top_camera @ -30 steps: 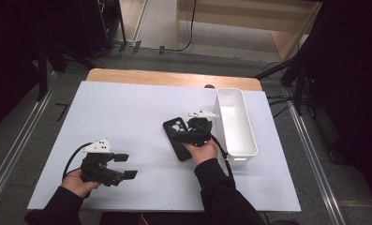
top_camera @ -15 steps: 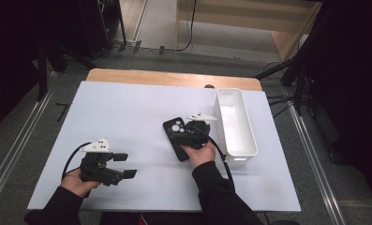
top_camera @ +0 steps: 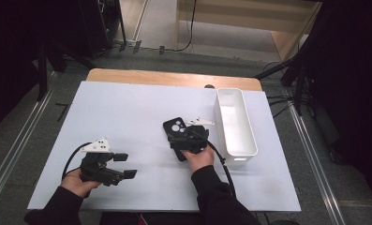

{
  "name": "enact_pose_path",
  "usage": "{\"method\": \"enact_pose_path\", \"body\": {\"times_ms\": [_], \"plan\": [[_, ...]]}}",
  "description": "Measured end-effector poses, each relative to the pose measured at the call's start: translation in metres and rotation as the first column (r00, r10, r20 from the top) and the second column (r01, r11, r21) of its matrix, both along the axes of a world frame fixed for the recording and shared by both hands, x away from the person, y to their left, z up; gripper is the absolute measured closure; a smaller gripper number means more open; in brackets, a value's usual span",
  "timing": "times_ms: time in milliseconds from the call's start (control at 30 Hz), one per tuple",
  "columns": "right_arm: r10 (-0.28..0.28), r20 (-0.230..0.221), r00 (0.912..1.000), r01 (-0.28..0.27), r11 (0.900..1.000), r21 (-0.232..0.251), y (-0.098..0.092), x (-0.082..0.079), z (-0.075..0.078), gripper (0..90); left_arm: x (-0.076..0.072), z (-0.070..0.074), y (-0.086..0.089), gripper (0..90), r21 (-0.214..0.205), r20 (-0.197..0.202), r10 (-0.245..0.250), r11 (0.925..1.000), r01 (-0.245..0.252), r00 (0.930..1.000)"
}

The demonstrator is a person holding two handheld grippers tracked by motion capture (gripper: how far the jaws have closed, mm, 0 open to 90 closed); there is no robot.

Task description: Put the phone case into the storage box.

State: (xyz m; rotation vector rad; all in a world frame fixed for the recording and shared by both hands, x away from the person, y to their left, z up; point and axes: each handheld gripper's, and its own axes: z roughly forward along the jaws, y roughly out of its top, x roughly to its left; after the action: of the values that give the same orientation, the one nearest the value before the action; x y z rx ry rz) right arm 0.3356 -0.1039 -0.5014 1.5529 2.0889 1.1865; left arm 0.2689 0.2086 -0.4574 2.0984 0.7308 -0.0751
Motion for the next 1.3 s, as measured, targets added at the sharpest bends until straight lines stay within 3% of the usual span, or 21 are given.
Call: {"method": "enact_pose_path", "body": {"times_ms": [467,1000,1200,1300], "plan": [[-0.001,-0.012,0.9999,0.000,0.9994,-0.034,0.003,-0.005,-0.016,0.0,0.000,0.000,0.000,21.8,0.006,-0.003,-0.002,1.0000,0.002,1.0000],[0.015,-0.056,0.9983,-0.018,0.9982,-0.058,0.003,-0.003,-0.018,0.0,0.000,0.000,0.000,21.8,0.007,-0.003,0.002,1.0000,-0.002,1.0000],[0.015,-0.057,0.9983,-0.023,0.9902,-0.138,0.011,-0.004,-0.018,0.0,0.000,0.000,0.000,21.8,0.008,-0.004,0.001,1.0000,-0.001,1.0000],[0.009,-0.045,0.9990,-0.018,0.9795,-0.200,0.016,-0.005,-0.019,0.6,0.000,0.000,0.000,21.8,0.008,-0.003,0.001,1.0000,-0.001,1.0000]]}}
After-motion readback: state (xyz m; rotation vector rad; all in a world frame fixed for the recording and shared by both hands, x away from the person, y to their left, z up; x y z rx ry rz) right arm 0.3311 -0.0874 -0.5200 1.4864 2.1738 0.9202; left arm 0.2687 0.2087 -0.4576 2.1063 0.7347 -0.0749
